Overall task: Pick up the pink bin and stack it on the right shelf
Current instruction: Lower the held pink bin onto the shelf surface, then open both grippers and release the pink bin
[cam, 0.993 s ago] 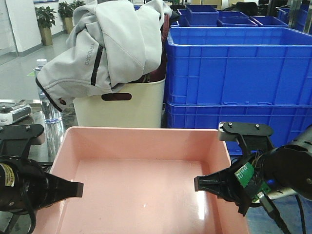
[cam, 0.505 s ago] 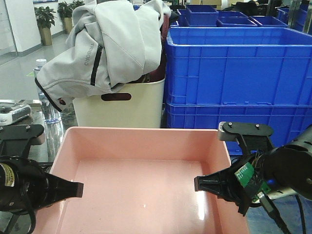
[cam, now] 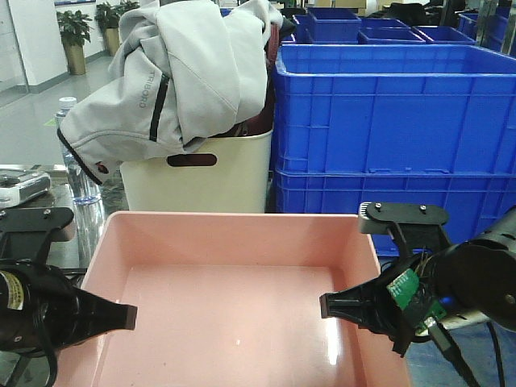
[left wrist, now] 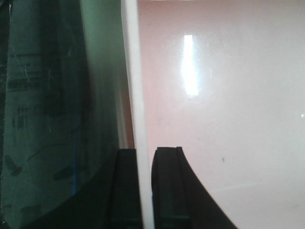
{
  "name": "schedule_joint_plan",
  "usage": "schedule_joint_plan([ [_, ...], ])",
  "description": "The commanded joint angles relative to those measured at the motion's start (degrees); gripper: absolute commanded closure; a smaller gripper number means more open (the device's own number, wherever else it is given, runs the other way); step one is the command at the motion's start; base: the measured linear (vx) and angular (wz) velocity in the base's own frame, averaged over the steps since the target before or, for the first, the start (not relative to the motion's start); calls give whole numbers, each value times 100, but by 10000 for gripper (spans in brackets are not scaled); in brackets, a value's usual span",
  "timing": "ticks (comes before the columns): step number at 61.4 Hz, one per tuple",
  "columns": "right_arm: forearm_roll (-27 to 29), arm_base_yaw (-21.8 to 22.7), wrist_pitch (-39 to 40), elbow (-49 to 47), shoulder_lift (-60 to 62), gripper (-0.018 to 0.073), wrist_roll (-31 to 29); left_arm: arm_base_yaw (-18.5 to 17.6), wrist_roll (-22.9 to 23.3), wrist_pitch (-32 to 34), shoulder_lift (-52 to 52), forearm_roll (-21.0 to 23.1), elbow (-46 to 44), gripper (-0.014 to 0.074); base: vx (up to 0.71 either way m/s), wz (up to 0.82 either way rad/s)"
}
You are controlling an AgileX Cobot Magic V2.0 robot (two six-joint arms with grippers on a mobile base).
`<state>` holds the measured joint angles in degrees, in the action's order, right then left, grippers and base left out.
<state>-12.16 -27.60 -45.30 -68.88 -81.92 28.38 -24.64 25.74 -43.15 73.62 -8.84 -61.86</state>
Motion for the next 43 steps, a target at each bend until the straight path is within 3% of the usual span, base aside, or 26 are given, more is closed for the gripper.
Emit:
schedule_joint_plan([
  [1, -453, 79, -9, -432, -33, 506, -303, 13, -148, -74, -60, -435, -357, 473, 0, 0],
  [13, -48, 83, -1324, -1418, -944, 464, -696, 13, -188, -1194, 508, -614, -1094, 465, 0, 0],
  [20, 60, 83, -1901, -1877, -1348, 389, -733, 13, -234, -1635, 774, -666, -1287, 437, 0, 0],
  [37, 159, 78, -1798, -2009, -1315, 77, -905, 13, -405, -1769, 815, -459, -1340, 153, 0, 0],
  [43, 210, 77, -1650, -2009, -1026, 22, -1012, 13, -617, -1796, 637, -330, -1340, 76, 0, 0],
])
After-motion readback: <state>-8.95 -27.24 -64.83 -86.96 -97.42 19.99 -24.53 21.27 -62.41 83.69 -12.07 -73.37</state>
